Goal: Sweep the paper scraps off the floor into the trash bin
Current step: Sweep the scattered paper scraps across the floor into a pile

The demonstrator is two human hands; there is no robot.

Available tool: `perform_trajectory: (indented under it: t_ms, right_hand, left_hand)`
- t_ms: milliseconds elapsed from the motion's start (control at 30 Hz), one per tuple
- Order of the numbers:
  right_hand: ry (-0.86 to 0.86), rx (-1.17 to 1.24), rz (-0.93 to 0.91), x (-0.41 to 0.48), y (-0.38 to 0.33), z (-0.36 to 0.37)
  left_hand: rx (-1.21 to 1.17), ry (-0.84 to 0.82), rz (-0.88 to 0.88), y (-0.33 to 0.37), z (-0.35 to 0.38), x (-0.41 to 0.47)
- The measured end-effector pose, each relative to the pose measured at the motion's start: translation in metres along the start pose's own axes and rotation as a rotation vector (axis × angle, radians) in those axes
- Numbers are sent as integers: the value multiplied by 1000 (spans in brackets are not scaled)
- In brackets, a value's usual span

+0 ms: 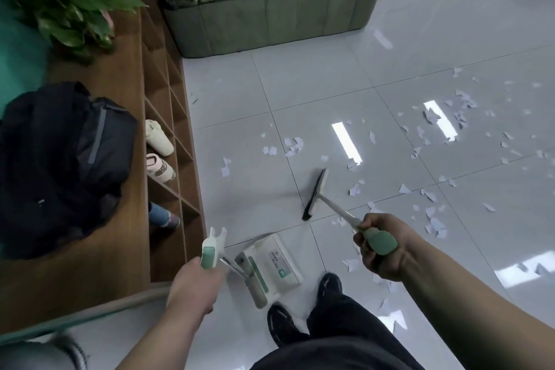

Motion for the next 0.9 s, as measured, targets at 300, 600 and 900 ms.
perform_trajectory:
  t_ms: [300, 600, 900]
  right_hand:
    - [-144, -68, -63, -3, -43, 28]
    - [-377, -284, 1, 69, -123, 145]
    - [-435, -333, 154, 143, -203, 209]
  left_hand:
    - [-87, 12, -48, 14, 5, 15]
    - [-112, 96, -154, 51, 7, 47]
    - [-165, 139, -268, 108, 16, 78]
Point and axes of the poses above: each hand's wrist, its own x-axis towards the middle knuckle, its own z-axis out of the palm, y = z × x, the point moved 10 cm from there along x, towards the middle knuckle, and after that the axes turned 7 degrees about -x, right-handed, at the moved point
